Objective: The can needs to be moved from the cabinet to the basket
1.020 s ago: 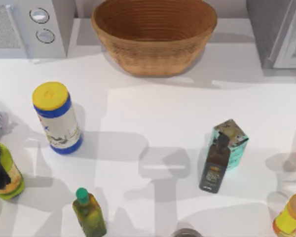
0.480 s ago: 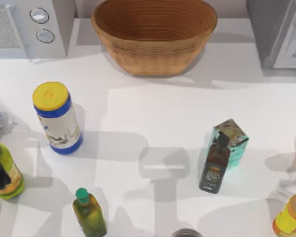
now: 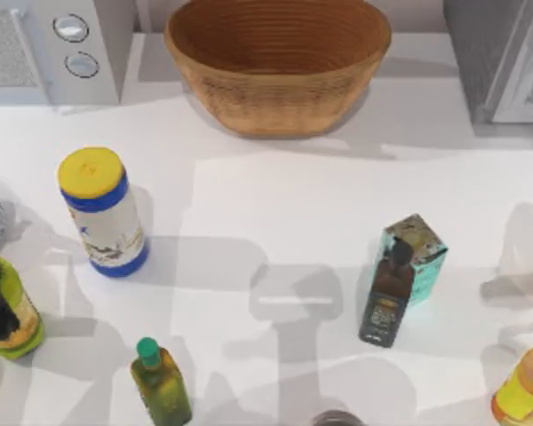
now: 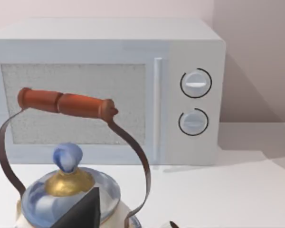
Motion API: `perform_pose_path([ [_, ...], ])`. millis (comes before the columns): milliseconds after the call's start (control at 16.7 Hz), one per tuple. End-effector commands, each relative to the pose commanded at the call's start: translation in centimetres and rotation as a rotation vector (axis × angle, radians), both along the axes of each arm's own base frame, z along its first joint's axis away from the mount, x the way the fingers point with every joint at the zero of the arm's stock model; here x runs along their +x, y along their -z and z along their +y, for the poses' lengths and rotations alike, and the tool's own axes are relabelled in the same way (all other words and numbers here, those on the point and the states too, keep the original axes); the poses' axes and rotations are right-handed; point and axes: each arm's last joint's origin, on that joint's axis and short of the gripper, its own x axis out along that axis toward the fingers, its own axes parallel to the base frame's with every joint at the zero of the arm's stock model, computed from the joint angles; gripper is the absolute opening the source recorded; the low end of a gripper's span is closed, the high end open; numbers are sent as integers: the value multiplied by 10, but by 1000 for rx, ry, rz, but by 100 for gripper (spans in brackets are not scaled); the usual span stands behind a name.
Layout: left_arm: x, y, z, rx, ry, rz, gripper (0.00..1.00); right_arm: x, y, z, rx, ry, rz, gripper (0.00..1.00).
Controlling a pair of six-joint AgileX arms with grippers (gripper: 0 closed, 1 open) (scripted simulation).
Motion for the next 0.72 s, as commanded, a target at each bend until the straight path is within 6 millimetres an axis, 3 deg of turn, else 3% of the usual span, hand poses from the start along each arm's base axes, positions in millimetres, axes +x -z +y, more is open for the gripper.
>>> perform_pose_path([
  [240,0,0,0,0,0,0,100,41,-85,20,16,-17,-94,0],
  [420,0,0,0,0,0,0,100,102,-132,52,35,-20,-117,0],
  [540,0,0,0,0,0,0,100,152,-144,84,46,-16,-106,0],
  [720,0,0,0,0,0,0,100,223,-133,145,57,-4,-69,0],
])
